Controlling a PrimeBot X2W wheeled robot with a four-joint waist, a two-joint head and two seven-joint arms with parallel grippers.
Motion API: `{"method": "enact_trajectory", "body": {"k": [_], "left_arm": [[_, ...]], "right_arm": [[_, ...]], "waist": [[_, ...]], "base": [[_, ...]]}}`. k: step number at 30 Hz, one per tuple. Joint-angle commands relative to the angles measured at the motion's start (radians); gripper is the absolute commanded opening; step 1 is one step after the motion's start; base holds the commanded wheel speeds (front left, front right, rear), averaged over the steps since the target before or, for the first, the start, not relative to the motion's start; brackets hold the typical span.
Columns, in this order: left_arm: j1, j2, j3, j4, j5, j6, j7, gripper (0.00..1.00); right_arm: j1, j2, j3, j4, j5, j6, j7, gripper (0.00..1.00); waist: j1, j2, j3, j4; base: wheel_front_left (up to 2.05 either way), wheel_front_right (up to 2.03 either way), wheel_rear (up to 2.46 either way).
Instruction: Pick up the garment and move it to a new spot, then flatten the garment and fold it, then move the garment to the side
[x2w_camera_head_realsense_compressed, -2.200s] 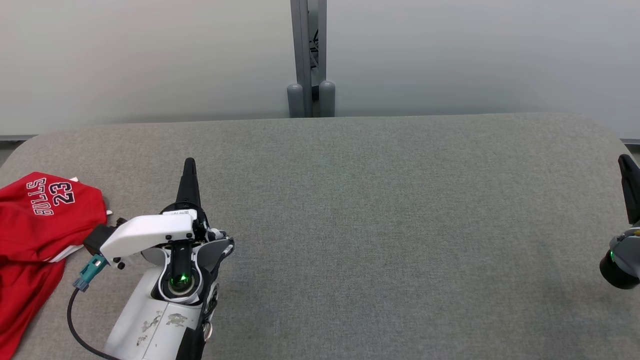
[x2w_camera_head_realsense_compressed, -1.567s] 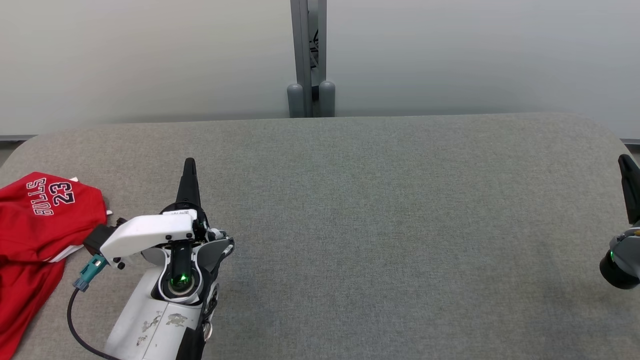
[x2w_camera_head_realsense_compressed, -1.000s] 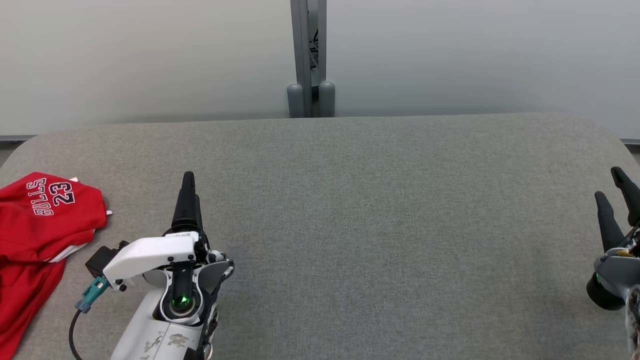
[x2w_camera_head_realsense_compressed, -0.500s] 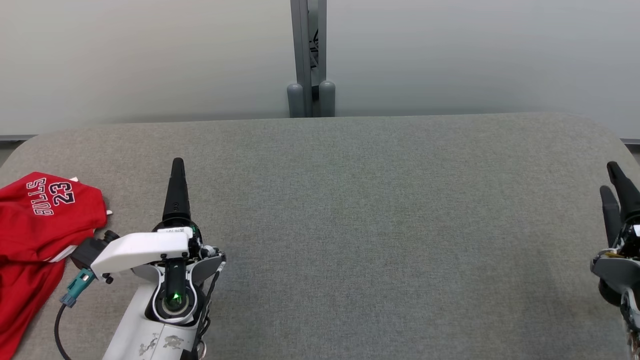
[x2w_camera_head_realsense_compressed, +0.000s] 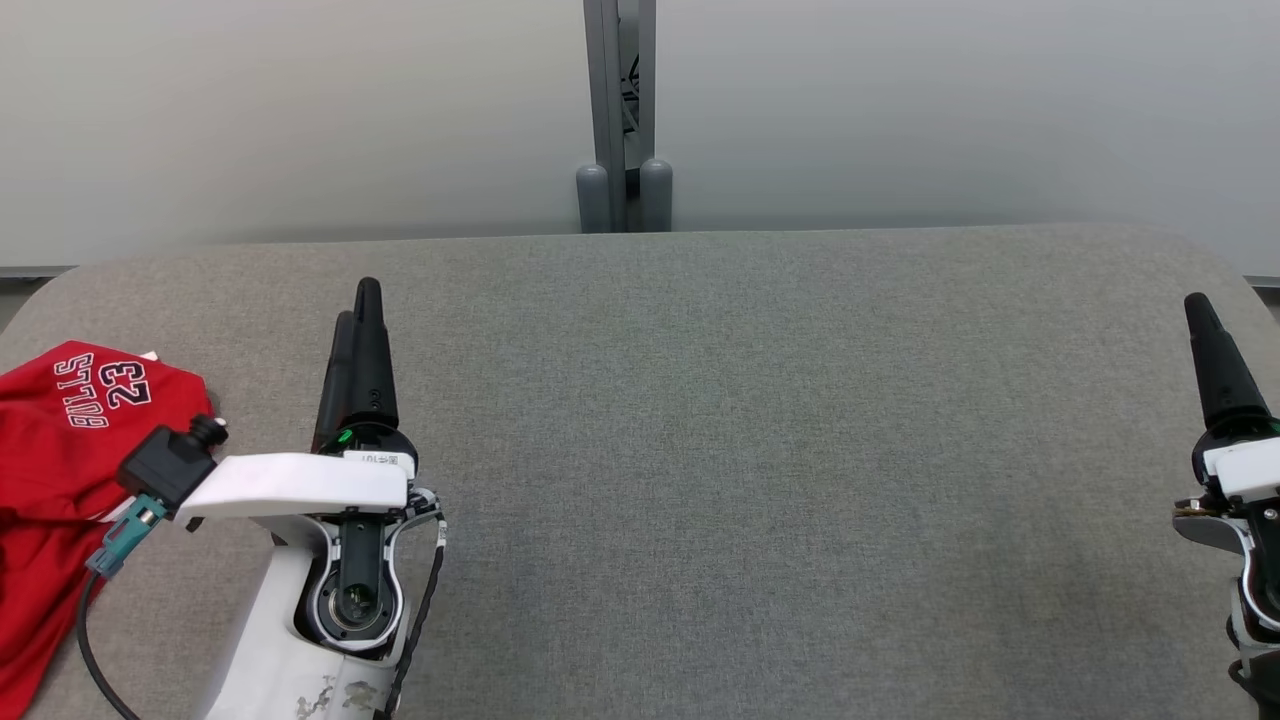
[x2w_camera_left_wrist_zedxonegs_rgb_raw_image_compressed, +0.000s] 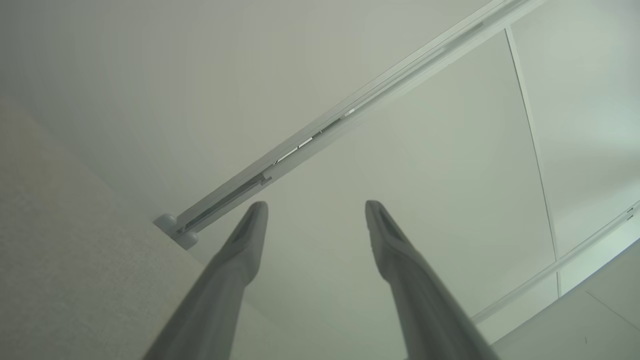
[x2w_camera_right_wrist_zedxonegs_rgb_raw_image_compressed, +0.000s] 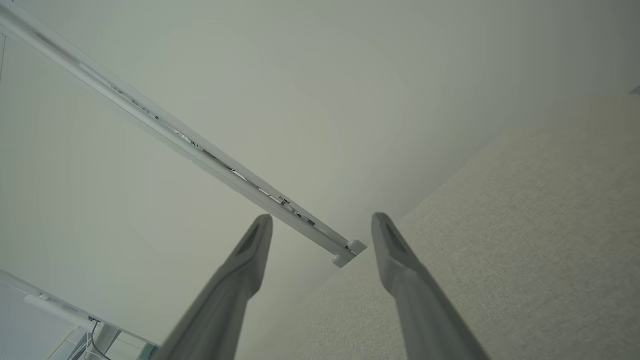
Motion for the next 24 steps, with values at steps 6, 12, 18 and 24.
{"method": "enact_trajectory", "body": {"k": [6,12,18,24], "left_arm": [[0.000,0.003,0.008,-0.064,0.196,0.015,-0.001,1.00],[0.019,0.015,-0.002,-0.084,0.341,0.031,-0.001,1.00],[0.040,0.029,-0.013,-0.087,0.467,0.051,0.009,1.00],[0.059,0.043,-0.018,-0.099,0.578,0.073,0.034,1.00]], "right_arm": [[0.016,-0.020,0.036,-0.098,-0.170,0.004,-0.047,1.00],[0.044,-0.028,0.072,-0.153,-0.297,0.005,-0.081,1.00],[0.081,-0.025,0.107,-0.175,-0.391,0.005,-0.113,1.00],[0.114,-0.012,0.123,-0.181,-0.463,0.005,-0.133,1.00]], "waist": [[0.0000,-0.0001,-0.001,0.001],[0.0000,-0.0001,-0.003,0.002],[0.0000,-0.0001,-0.007,0.001],[0.0000,-0.0001,-0.008,0.002]], "base": [[0.00,0.00,0.00],[0.00,0.00,0.00],[0.00,0.00,0.00],[0.00,0.00,0.00]]}}
